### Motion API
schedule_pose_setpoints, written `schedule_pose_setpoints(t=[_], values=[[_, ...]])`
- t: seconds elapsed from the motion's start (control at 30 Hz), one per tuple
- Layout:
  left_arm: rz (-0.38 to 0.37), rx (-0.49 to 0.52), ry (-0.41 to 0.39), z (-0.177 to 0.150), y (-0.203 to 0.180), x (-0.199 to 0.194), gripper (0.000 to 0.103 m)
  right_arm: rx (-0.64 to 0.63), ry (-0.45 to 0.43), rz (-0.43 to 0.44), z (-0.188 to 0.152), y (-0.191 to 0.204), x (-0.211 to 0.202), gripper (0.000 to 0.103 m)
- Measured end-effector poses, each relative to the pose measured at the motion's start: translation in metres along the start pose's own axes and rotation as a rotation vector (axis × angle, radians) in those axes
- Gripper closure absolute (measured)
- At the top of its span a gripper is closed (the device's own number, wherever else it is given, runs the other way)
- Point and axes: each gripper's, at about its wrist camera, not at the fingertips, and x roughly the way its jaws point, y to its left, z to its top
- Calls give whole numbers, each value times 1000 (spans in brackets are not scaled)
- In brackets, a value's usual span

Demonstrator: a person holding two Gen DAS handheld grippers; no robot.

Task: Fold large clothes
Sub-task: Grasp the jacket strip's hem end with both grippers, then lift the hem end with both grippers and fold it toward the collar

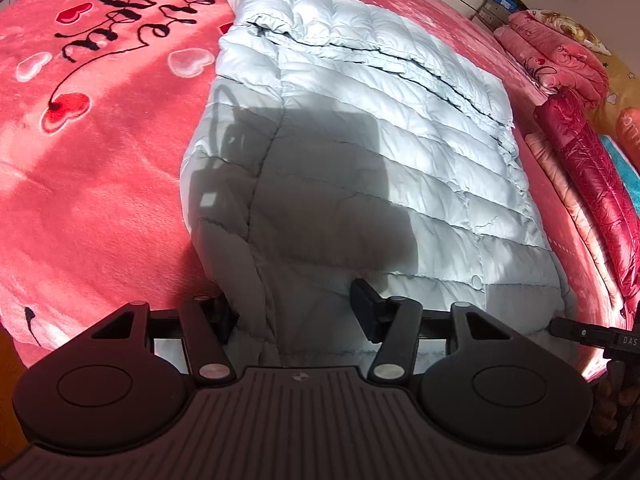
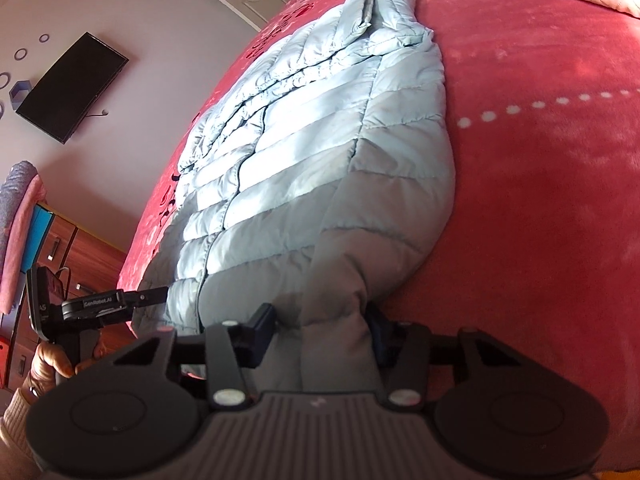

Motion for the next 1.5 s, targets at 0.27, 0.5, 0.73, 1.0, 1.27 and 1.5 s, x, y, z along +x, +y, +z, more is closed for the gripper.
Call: schedule_pose_setpoints(t=[0.27,0.5,0.73,1.0,1.27,1.5], values=[[-13,7,-29,-4,-20,0,89,32,4,12,0,-1,0,73],[-93,-32,-85,-5,-19,-28,96,9,-16,40,-1,11,-11,94],[-183,-44,-131,-11,-23,-62,96,-3,-90,145,-1,28,-44,97],[-283,-62,-144,-32,-25,-104,96,30,-96,272,-21,37,-75,97],[-366,-173,-137,-47,-14,-125,96,101,-99,423,-39,42,-101,97],[-412,-304,-201,-6,0,-115,96,233,-153,512,-15,32,-97,97]])
